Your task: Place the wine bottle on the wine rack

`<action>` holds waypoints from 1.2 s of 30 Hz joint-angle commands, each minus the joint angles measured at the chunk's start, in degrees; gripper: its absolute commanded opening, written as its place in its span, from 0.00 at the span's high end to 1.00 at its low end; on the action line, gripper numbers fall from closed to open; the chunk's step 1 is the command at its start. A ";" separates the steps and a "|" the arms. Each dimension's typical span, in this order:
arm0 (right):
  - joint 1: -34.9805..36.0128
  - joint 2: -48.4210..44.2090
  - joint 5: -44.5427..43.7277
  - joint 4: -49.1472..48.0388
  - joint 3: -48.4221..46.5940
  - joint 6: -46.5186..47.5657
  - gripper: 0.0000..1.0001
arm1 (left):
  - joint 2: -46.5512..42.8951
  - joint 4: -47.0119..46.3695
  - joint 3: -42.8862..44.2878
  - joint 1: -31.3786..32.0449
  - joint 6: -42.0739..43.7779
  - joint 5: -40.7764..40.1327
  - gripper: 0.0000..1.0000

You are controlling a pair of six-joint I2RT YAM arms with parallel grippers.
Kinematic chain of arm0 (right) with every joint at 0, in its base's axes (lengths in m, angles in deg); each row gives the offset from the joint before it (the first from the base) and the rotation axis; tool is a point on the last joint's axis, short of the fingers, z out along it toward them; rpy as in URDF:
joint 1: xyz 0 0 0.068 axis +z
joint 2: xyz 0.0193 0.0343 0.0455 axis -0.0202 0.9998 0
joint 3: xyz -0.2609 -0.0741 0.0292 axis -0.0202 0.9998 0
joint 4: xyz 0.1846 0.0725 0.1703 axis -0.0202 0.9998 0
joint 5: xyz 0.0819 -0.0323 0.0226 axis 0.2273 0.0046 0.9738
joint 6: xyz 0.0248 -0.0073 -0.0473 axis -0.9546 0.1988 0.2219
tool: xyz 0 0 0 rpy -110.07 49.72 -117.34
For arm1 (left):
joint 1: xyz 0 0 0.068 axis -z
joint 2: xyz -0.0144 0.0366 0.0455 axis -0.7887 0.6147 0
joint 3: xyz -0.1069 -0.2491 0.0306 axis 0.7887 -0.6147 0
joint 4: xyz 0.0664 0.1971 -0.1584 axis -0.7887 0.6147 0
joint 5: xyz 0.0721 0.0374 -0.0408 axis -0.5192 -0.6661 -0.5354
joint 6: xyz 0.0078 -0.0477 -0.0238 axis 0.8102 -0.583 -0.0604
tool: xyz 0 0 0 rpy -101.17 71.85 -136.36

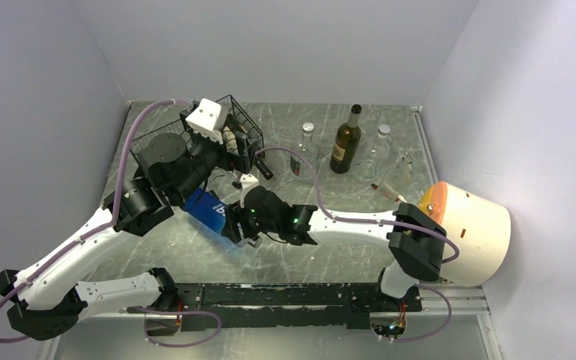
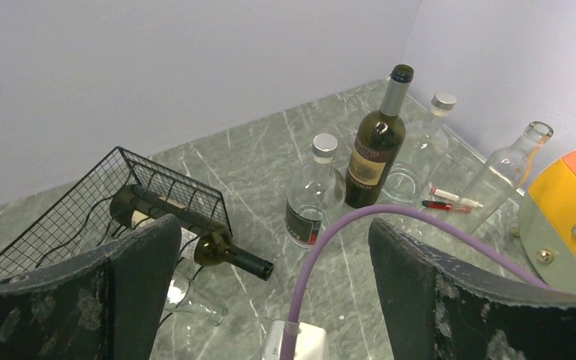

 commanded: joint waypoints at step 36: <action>2.47 25.71 -20.19 -28.39 -23.13 4.17 1.00 | -3.76 8.35 9.13 0.13 -0.51 5.94 0.02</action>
